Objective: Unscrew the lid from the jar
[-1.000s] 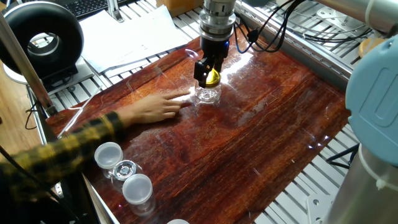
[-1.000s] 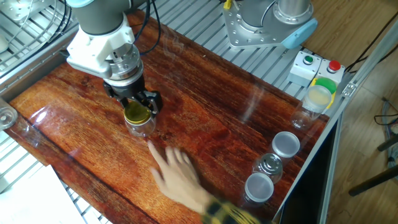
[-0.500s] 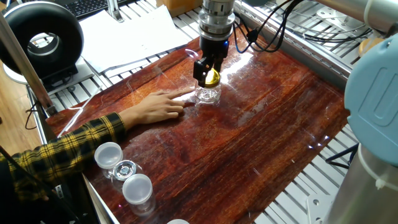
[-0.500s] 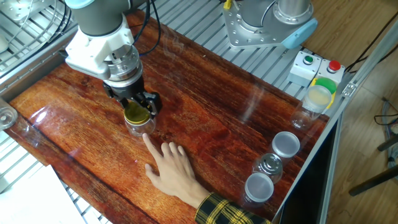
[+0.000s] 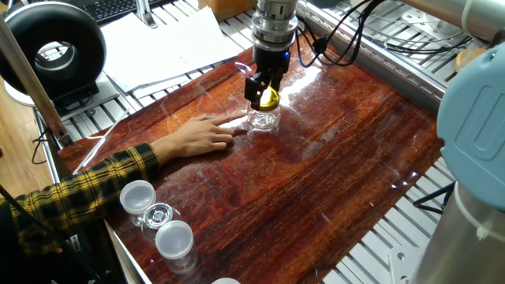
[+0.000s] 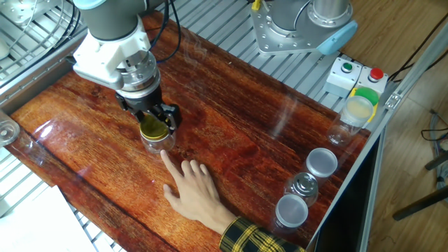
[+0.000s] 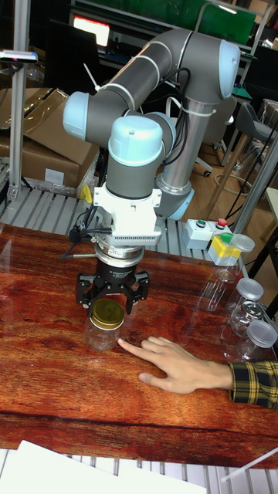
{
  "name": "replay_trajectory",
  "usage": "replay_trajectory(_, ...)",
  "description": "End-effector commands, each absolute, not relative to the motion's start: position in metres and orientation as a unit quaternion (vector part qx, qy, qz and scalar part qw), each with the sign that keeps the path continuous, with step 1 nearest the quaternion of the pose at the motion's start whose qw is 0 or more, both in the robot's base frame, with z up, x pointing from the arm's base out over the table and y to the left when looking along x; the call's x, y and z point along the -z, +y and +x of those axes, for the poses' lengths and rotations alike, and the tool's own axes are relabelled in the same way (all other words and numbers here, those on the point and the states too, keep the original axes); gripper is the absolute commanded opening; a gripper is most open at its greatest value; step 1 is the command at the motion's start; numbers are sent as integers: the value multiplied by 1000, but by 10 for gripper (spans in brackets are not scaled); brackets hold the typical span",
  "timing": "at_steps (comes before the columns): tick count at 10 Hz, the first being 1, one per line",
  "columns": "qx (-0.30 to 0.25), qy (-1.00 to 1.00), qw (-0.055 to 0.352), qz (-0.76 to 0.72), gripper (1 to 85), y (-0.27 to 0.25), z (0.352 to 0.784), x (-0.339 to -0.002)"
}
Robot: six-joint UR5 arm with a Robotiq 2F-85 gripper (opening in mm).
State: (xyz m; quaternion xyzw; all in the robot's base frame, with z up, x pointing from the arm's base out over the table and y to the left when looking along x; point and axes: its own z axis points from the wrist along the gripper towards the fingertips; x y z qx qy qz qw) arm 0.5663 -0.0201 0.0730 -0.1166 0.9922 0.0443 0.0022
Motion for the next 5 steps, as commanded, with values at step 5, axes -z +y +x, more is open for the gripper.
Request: replay_trajectory(5,-50,990,18,-131,707,-18,574,-74)
